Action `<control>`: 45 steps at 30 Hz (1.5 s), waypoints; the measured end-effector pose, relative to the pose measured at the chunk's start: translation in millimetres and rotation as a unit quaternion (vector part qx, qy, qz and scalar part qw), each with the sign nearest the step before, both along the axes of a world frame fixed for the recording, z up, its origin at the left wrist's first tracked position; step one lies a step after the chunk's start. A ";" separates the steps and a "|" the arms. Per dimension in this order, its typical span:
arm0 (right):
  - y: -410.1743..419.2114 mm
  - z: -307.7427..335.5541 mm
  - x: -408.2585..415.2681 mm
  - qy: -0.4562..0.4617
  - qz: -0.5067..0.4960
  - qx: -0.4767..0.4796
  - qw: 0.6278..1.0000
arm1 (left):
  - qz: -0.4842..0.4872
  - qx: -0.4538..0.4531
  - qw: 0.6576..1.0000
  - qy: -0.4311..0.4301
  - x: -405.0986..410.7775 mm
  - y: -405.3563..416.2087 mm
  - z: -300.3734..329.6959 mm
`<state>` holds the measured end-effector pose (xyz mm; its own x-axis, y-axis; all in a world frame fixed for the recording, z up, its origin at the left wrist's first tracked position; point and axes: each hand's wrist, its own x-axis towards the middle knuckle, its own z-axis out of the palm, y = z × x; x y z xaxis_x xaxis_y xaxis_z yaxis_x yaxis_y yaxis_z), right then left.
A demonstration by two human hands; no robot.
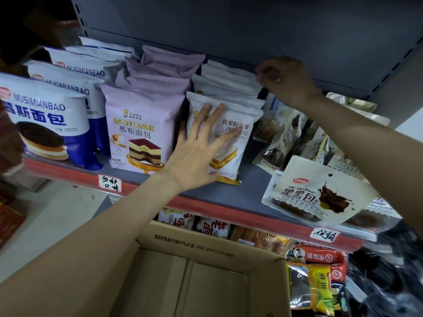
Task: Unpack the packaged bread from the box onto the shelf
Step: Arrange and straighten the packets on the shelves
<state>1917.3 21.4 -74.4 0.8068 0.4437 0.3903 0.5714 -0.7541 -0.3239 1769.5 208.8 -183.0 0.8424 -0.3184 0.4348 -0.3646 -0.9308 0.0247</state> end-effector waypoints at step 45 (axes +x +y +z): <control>19.0 27.8 -60.3 0.081 -0.034 0.029 0.996 | 0.004 -0.053 0.998 -0.019 0.1 -3.9 -11.5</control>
